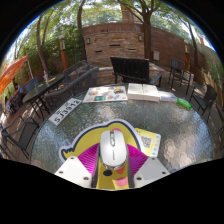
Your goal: Arrange mouse
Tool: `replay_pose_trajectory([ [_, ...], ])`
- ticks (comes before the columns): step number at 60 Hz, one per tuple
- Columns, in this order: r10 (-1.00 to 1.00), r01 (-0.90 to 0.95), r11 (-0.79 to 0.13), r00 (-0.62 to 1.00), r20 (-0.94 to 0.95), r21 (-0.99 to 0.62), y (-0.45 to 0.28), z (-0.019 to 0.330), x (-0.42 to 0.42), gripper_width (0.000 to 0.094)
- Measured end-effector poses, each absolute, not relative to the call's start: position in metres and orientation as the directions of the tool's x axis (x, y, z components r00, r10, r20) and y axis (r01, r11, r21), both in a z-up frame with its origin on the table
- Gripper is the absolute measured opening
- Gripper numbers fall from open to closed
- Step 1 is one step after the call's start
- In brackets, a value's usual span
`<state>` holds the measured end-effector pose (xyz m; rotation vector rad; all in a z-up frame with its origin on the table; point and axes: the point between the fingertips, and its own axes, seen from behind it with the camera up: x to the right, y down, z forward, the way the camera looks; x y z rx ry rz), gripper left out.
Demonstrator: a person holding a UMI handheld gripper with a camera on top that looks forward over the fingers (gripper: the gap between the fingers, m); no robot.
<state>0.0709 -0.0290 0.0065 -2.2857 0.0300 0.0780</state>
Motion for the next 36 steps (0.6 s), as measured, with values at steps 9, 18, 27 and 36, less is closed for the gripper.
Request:
replay_pose_trajectory([
  [9,0.013,-0.033,-0.685,0.998,-0.058,-0.728,-0.036,0.003,0.068,0.0631],
  [18,0.018,0.004,-0.657,1.000,-0.010,-0.754,-0.062,0.055,0.071,0.0849],
  [27,0.012,0.014,-0.638,1.000,0.009,-0.770,-0.109,0.120,0.065,0.0857],
  [36,-0.004,0.019,-0.629,1.000,0.028,-0.777,-0.157,0.170,0.058,0.0862],
])
